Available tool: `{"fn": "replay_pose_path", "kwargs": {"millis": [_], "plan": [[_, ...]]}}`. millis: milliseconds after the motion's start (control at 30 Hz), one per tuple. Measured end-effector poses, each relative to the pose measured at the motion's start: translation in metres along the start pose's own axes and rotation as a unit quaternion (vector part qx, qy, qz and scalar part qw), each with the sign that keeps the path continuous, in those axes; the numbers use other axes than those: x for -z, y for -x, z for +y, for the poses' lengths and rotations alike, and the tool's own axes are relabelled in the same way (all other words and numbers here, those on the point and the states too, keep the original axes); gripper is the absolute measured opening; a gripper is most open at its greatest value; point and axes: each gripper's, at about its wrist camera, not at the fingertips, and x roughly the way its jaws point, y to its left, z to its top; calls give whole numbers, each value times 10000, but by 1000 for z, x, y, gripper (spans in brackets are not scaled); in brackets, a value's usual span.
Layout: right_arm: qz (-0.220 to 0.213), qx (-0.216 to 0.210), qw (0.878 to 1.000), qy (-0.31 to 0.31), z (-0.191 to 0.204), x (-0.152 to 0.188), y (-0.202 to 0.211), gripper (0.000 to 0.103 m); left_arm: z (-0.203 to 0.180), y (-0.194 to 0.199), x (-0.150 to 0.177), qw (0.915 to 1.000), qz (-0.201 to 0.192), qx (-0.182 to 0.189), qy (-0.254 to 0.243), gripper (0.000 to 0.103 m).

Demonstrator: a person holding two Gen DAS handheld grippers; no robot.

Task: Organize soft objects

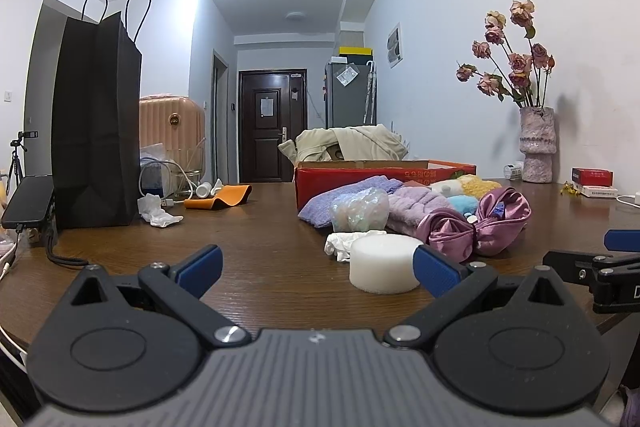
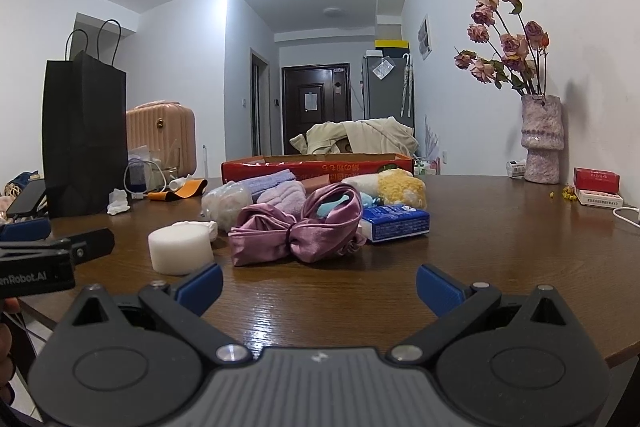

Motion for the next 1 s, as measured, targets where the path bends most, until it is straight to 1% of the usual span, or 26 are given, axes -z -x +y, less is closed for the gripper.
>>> {"fn": "replay_pose_path", "kwargs": {"millis": [1000], "plan": [[17, 10, 10000, -14, -3, 1, 0, 103, 0, 0, 0, 10000, 1, -4, -8, 103]]}}
